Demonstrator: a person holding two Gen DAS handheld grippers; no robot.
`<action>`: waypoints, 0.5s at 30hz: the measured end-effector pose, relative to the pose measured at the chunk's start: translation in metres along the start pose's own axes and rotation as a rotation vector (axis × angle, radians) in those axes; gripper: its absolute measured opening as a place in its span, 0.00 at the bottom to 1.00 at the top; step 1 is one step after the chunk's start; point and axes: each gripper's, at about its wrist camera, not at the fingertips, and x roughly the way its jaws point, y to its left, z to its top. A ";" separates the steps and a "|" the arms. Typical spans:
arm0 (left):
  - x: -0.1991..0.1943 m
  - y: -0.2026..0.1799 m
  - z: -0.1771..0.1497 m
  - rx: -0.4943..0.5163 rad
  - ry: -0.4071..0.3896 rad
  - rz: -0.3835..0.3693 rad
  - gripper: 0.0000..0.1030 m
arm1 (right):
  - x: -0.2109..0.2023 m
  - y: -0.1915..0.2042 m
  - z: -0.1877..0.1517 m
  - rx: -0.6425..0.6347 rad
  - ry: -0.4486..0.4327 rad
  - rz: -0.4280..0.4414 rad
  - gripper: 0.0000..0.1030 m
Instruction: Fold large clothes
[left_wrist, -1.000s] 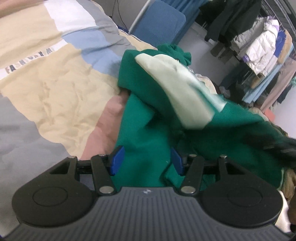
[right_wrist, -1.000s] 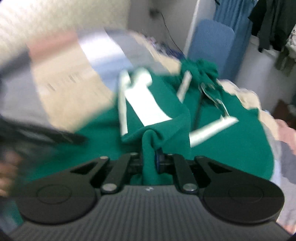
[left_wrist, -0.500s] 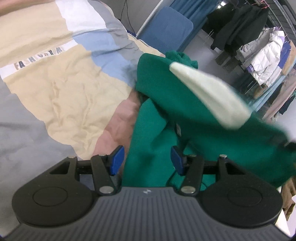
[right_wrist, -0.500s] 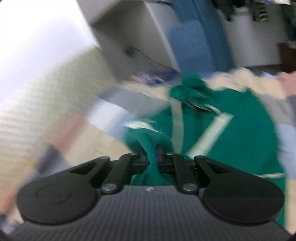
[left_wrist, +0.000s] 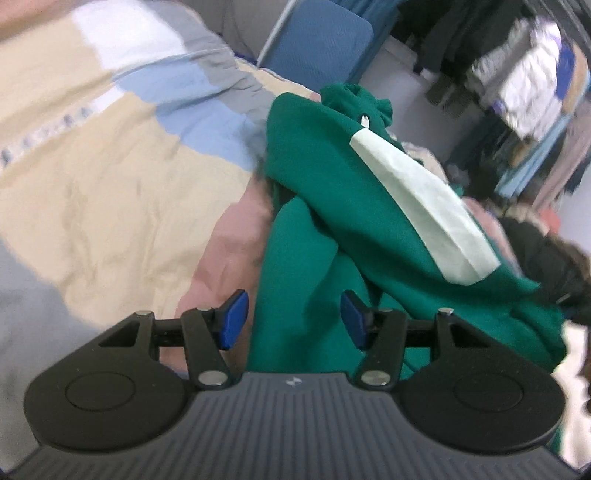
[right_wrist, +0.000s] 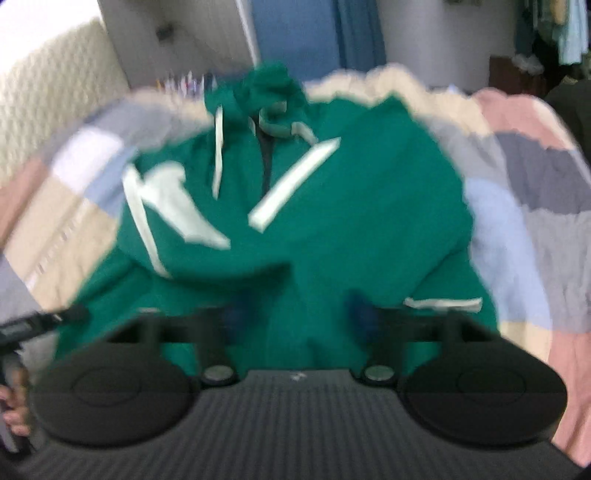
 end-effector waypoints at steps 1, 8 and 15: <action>0.004 -0.004 0.006 0.028 0.005 0.006 0.59 | -0.005 -0.007 0.004 0.019 -0.035 0.019 0.77; 0.040 0.009 0.073 -0.064 -0.032 -0.132 0.64 | 0.040 -0.077 0.034 0.034 -0.071 -0.107 0.77; 0.119 0.021 0.122 -0.227 0.047 -0.201 0.84 | 0.119 -0.155 0.067 0.192 -0.051 -0.035 0.77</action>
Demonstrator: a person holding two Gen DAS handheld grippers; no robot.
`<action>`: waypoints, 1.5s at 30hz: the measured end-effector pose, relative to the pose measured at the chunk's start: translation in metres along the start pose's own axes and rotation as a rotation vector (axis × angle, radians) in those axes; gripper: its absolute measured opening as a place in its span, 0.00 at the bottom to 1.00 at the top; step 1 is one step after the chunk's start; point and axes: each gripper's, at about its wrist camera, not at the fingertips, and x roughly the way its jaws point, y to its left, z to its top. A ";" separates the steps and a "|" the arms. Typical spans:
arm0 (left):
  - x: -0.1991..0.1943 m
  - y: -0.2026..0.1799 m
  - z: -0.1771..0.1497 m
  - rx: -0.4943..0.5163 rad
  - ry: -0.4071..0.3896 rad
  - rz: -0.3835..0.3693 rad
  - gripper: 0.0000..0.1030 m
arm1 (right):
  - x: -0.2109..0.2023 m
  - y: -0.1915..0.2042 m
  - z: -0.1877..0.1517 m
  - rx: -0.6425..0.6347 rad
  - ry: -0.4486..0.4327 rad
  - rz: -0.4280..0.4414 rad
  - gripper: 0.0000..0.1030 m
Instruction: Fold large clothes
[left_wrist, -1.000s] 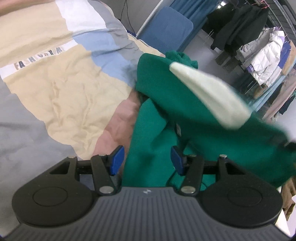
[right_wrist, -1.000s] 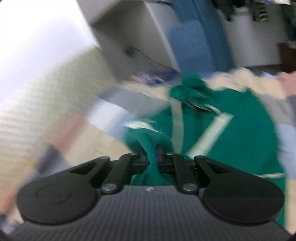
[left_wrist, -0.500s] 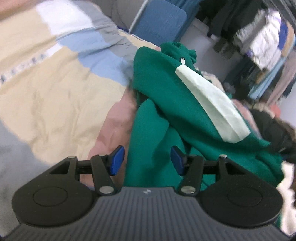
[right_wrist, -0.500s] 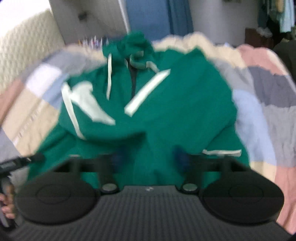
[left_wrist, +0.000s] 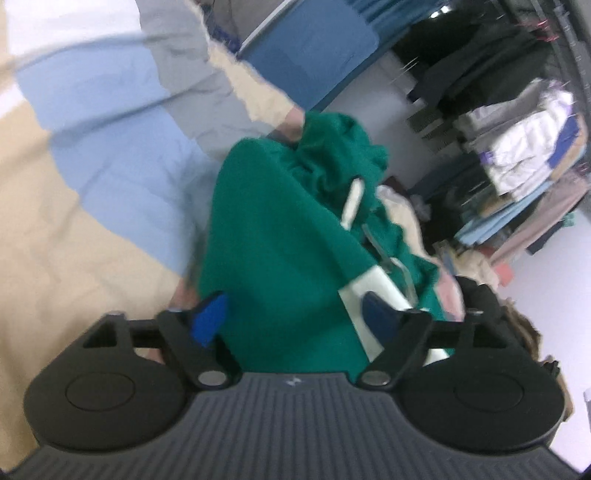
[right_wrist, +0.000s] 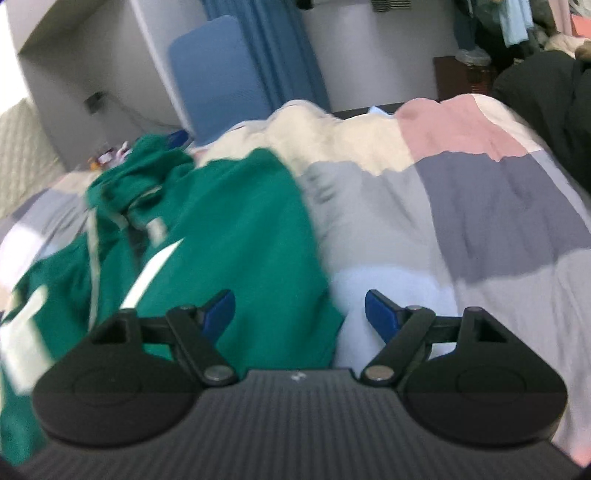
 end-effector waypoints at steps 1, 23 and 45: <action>0.012 -0.001 0.004 0.000 0.005 0.023 0.84 | 0.011 -0.004 0.003 0.026 0.012 0.037 0.78; -0.037 -0.027 0.090 0.061 -0.224 0.257 0.05 | -0.047 0.042 0.066 -0.072 -0.275 0.146 0.11; -0.006 0.005 0.038 0.211 -0.094 0.395 0.44 | 0.046 0.008 0.019 -0.056 -0.073 -0.091 0.45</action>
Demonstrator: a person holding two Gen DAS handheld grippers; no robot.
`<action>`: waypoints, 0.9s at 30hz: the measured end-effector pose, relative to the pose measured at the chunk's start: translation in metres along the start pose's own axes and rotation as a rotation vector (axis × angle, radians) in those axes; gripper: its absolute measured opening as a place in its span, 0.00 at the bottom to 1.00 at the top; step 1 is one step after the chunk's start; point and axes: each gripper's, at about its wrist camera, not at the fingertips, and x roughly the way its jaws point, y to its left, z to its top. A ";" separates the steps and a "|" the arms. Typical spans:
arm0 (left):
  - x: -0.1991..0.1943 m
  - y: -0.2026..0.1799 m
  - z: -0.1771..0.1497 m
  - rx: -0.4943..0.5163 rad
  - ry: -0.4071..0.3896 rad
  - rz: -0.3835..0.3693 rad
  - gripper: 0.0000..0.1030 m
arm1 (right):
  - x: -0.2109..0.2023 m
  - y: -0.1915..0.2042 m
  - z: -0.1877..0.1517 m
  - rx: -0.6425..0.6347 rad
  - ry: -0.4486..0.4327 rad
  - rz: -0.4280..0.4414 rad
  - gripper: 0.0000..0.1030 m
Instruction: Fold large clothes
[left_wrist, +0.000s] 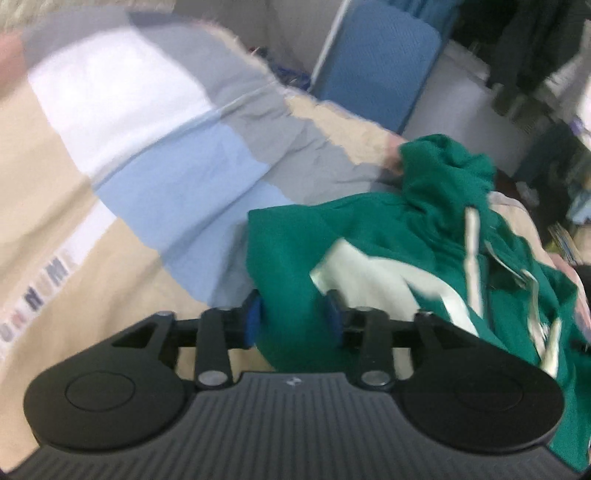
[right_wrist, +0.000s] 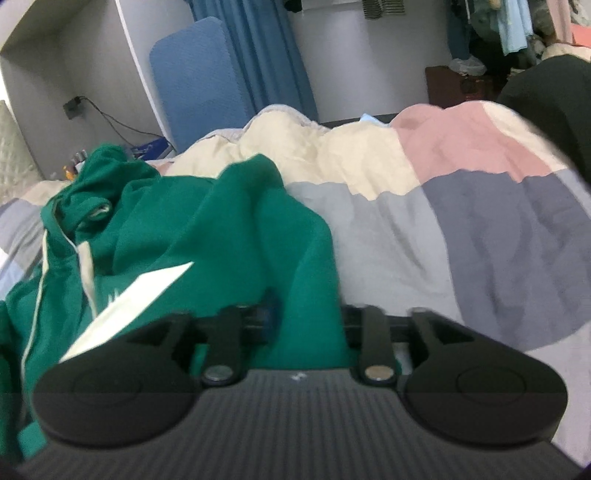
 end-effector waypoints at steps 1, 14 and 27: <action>-0.008 -0.003 -0.004 0.013 -0.005 0.001 0.44 | -0.007 0.001 -0.002 0.004 -0.015 0.002 0.51; -0.081 -0.087 -0.086 0.100 -0.023 -0.092 0.45 | -0.125 0.062 -0.030 -0.031 -0.082 0.064 0.56; -0.060 -0.128 -0.154 -0.003 0.129 -0.127 0.44 | -0.170 0.115 -0.087 -0.054 -0.023 0.113 0.56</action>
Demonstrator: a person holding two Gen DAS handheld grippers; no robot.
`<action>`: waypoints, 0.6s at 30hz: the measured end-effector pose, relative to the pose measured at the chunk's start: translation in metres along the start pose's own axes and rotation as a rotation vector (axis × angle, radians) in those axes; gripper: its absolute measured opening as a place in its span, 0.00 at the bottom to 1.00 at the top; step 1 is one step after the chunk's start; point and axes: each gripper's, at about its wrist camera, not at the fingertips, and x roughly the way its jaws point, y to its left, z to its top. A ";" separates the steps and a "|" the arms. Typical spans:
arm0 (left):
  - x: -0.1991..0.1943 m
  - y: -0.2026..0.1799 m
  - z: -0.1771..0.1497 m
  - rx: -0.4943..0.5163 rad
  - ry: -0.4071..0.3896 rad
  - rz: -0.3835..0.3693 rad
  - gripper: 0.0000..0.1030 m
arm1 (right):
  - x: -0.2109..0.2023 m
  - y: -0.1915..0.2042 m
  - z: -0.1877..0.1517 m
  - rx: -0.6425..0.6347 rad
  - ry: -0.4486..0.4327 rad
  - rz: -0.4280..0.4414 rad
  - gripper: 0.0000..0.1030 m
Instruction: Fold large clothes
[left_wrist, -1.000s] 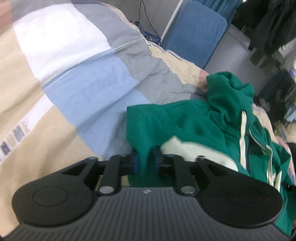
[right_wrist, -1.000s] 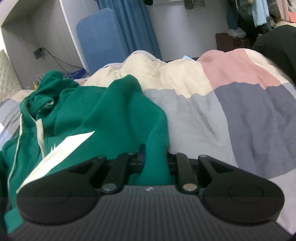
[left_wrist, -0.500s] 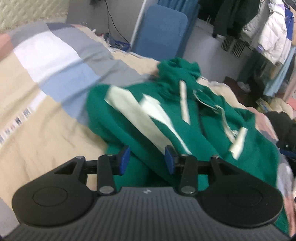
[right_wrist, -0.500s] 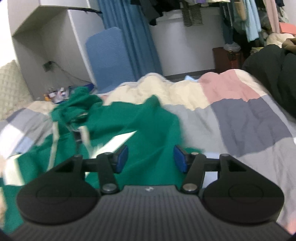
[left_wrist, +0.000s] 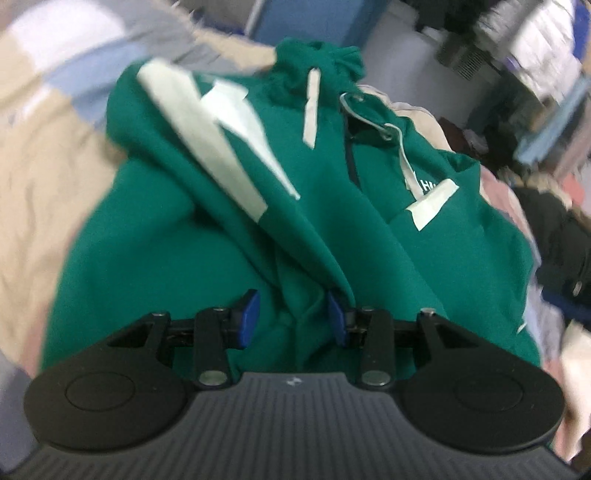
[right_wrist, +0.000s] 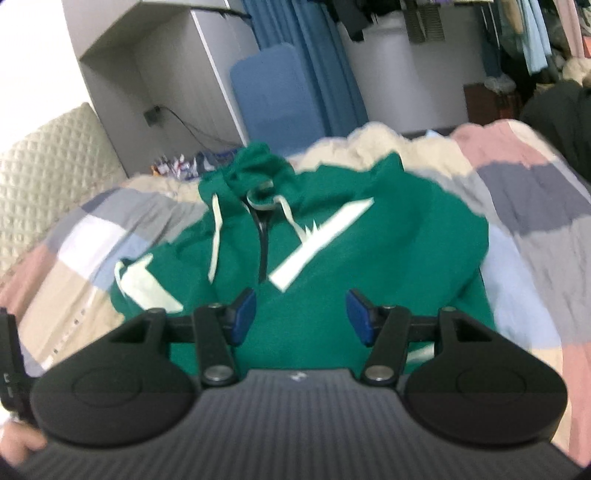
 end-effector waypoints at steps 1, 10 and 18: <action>0.002 0.002 -0.002 -0.034 0.005 0.000 0.44 | 0.001 0.003 -0.002 -0.028 0.002 -0.013 0.56; -0.027 0.000 0.003 -0.158 -0.019 -0.090 0.06 | 0.017 0.005 -0.008 -0.040 0.033 -0.019 0.56; 0.004 -0.019 -0.011 -0.076 0.030 -0.078 0.05 | 0.016 0.009 -0.008 -0.054 0.012 -0.022 0.56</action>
